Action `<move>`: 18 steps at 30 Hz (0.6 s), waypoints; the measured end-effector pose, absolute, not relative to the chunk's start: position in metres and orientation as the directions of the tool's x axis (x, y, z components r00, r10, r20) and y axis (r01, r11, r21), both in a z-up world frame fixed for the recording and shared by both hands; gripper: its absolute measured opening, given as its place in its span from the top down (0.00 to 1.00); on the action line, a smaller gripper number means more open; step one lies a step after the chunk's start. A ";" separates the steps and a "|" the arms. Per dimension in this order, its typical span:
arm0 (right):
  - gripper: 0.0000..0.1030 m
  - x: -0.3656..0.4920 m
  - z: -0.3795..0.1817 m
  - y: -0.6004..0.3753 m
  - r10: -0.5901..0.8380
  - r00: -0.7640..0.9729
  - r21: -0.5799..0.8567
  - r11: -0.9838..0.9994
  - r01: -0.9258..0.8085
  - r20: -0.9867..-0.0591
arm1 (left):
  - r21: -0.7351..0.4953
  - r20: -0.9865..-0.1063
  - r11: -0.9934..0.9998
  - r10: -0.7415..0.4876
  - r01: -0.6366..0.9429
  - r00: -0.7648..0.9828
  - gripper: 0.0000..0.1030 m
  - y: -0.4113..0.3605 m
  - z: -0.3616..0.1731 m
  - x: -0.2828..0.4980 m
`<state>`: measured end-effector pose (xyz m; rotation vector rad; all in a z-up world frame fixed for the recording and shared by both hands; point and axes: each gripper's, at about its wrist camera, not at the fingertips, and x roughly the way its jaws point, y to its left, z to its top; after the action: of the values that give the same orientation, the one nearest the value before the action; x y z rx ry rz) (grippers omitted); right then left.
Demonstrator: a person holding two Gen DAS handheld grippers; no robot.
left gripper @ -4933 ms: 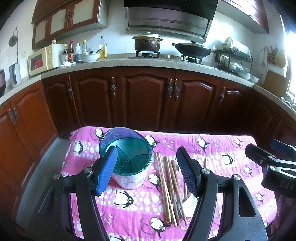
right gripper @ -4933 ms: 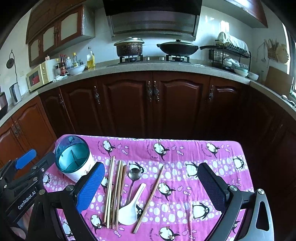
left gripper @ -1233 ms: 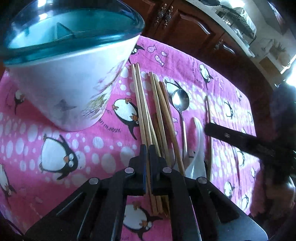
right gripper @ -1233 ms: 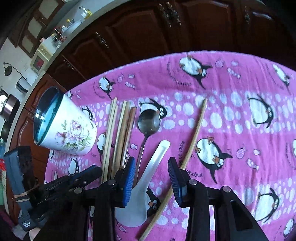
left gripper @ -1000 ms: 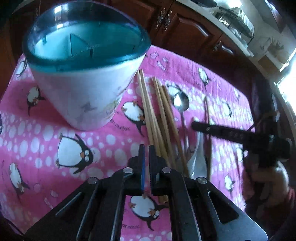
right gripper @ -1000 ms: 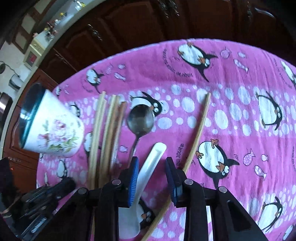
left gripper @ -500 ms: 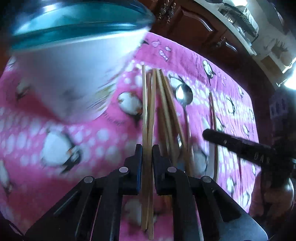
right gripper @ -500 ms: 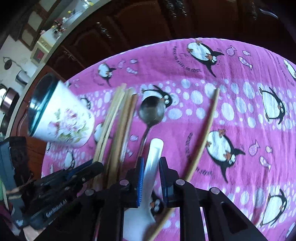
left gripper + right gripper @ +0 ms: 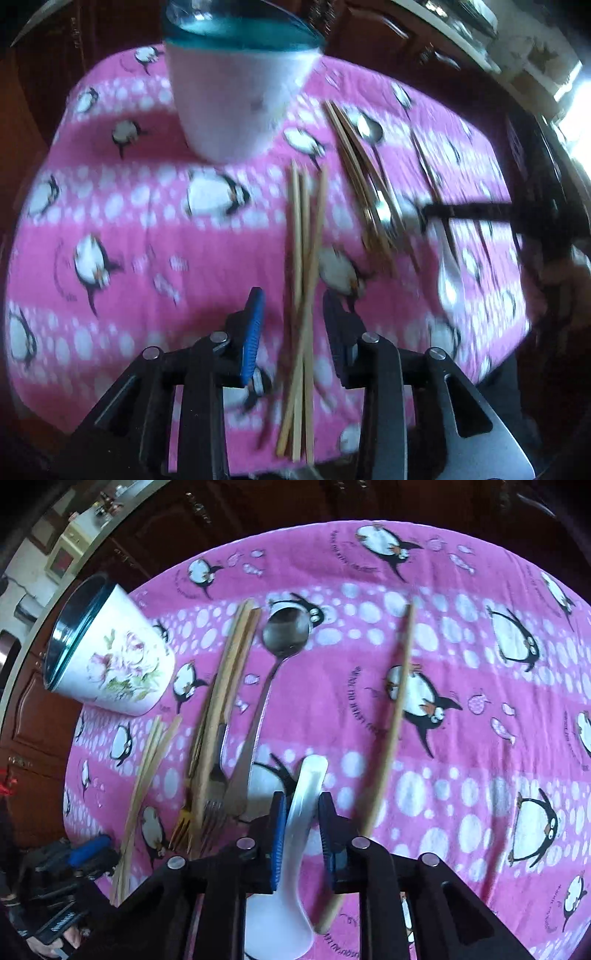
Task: Organize utensils
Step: 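Lift the white spoon with the right tool while the left tool lifts the chopstick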
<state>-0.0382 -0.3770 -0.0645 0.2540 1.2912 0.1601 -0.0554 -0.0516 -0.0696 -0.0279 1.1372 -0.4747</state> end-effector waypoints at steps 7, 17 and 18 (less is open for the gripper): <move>0.79 -0.033 -0.058 -0.381 0.265 0.290 0.287 0.957 0.037 -0.920 | -0.225 -0.862 0.923 -0.338 0.313 0.377 0.72 -0.071 -0.081 0.000; 0.71 -0.029 -0.065 -0.379 0.289 0.282 0.312 0.949 0.040 -0.915 | -0.213 -0.878 0.914 -0.334 0.345 0.343 0.78 -0.096 -0.083 0.016; 0.71 -0.028 -0.066 -0.379 0.290 0.282 0.314 0.949 0.041 -0.914 | -0.148 -0.883 0.924 -0.284 0.353 0.374 0.78 -0.100 -0.083 0.014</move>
<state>-0.0282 -0.3788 -0.0659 0.3006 1.2797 0.1703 0.0140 -0.1005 -0.0833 0.0696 1.1159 -0.4084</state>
